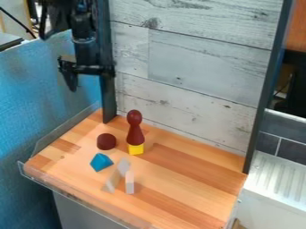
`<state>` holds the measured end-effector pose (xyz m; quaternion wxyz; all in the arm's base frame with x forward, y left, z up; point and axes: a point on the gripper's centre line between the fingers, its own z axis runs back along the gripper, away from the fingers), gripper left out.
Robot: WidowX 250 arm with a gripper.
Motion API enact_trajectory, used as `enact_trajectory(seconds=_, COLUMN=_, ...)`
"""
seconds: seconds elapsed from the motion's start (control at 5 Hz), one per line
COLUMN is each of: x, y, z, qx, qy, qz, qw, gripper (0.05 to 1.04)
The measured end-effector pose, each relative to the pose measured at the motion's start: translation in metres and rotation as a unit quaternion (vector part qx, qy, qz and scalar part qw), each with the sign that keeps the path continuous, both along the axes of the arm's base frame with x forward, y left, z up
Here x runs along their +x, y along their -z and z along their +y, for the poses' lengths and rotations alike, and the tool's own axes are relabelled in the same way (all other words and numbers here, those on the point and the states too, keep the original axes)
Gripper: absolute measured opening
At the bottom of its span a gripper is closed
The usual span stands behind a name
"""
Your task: Move the circle to the right side of the table
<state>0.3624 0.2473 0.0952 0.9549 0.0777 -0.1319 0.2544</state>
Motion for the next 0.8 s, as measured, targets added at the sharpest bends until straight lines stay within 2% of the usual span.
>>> enact_trajectory(seconds=0.2, x=0.0, y=0.021, z=0.005, qx=-0.022, qy=-0.108, qz=-0.002, qw=0.9939, gripper=0.999)
enact_trajectory(seconds=0.6, x=0.005, y=0.056, z=0.018, qx=-0.053, qy=-0.266, qz=0.004, qw=0.9625, gripper=0.999)
enact_trajectory(seconds=0.8, x=0.003, y=0.066, z=0.022, qx=-0.066, qy=-0.312, qz=-0.003, qw=0.9478, gripper=0.999)
